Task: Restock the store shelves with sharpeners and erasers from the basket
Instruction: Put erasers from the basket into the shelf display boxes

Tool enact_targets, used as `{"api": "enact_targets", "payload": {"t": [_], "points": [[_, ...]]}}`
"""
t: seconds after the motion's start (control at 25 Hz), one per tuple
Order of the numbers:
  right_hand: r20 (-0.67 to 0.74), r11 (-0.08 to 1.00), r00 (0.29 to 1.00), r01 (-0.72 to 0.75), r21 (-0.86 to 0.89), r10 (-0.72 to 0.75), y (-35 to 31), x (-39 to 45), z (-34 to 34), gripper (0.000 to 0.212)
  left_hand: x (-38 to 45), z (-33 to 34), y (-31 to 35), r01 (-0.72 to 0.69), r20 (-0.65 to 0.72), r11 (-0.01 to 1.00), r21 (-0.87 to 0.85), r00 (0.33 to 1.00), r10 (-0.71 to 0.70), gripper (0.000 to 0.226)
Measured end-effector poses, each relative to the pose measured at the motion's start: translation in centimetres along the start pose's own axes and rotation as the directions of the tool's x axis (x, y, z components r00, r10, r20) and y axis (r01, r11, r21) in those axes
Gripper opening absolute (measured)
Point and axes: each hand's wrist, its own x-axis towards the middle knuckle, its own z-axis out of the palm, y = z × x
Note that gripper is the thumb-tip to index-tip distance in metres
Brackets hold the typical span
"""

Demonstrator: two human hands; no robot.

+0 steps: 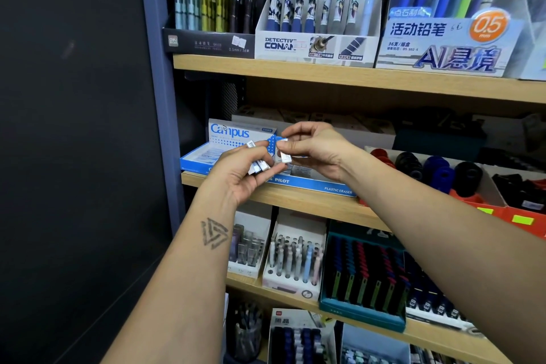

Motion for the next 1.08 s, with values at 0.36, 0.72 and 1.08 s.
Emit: {"api": "enact_targets", "payload": {"t": [0.36, 0.72, 1.08], "points": [[0.024, 0.985, 0.998, -0.056, 0.162, 0.052, 0.0, -0.6, -0.9, 0.020, 0.4, 0.0, -0.1, -0.002, -0.025, 1.000, -0.008, 1.000, 0.001, 0.045], [0.147, 0.923, 0.981, -0.168, 0.347, 0.123, -0.1, -1.0, -1.4, 0.025, 0.3, 0.2, 0.0, 0.011, -0.028, 1.000, -0.007, 1.000, -0.012, 0.045], [-0.218, 0.678, 0.975, -0.128, -0.723, -0.048, 0.2, 1.3, -2.6, 0.027, 0.1, 0.5, 0.0, -0.024, -0.037, 1.000, -0.016, 0.999, 0.023, 0.044]]}}
